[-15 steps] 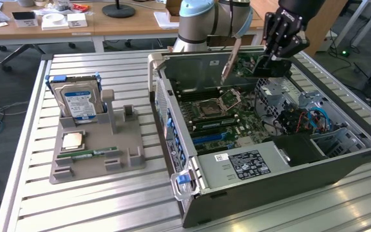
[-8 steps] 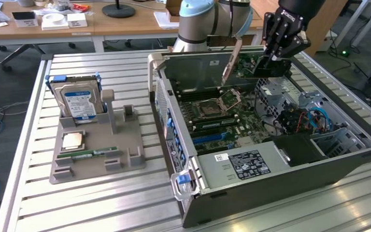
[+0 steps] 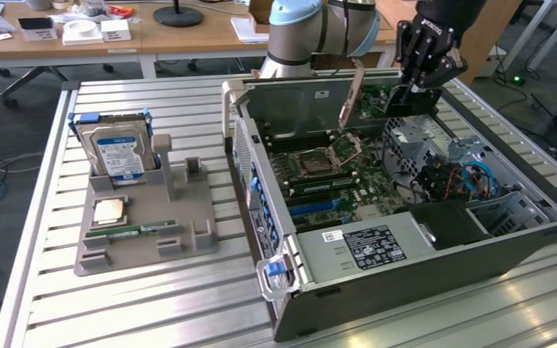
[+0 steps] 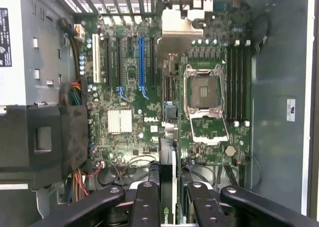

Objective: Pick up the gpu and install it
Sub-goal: 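Insert the gpu into the slot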

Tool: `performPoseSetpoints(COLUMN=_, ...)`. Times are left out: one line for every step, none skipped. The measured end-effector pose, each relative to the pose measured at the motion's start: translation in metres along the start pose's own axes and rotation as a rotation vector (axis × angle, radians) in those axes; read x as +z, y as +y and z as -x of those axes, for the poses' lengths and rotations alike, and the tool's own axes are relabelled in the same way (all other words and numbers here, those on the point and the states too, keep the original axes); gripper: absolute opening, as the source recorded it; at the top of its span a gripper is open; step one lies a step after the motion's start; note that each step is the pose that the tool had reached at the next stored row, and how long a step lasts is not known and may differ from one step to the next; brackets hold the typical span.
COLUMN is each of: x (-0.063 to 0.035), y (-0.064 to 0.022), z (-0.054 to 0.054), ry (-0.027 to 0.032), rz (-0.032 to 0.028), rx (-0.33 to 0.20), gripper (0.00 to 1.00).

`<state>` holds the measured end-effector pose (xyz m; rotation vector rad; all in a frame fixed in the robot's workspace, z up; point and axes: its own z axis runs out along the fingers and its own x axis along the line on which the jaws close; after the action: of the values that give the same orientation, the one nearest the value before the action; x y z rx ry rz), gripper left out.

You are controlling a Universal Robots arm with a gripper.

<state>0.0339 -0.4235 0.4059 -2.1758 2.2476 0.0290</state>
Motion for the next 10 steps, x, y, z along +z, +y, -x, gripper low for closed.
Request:
performPoseSetpoints(x=0.0002, y=0.001, z=0.0, ry=0.0, rz=-0.0038, rx=0.0, gripper=0.26)
performPoseSetpoints(x=0.0004, y=0.0017, z=-0.0001, ry=0.0001, rz=-0.006, rx=0.0, gripper=0.26)
performPoseSetpoints(x=0.0005, y=0.0021, z=-0.0001, ry=0.0001, rz=-0.0064, rx=0.0, gripper=0.26)
performPoseSetpoints(x=0.0008, y=0.0026, z=-0.0001, ry=-0.0001, rz=-0.0067, rx=0.0, gripper=0.26)
performPoseSetpoints(x=0.0012, y=0.0031, z=-0.0001, ry=-0.0001, rz=-0.007, rx=0.0, gripper=0.26)
performPoseSetpoints(x=0.0018, y=0.0038, z=-0.0001, ry=0.0, rz=-0.007, rx=0.0, gripper=0.26)
performPoseSetpoints(x=0.0025, y=0.0044, z=-0.0001, ry=0.0002, rz=-0.007, rx=0.0, gripper=0.26)
performPoseSetpoints(x=0.0034, y=0.0051, z=-0.0002, ry=0.0002, rz=-0.007, rx=0.0, gripper=0.26)
performPoseSetpoints(x=0.0044, y=0.0056, z=-0.0003, ry=0.0, rz=-0.0071, rx=0.0, gripper=0.26)
performPoseSetpoints(x=0.0052, y=0.0061, z=-0.0003, ry=0.0001, rz=-0.007, rx=0.0, gripper=0.26)
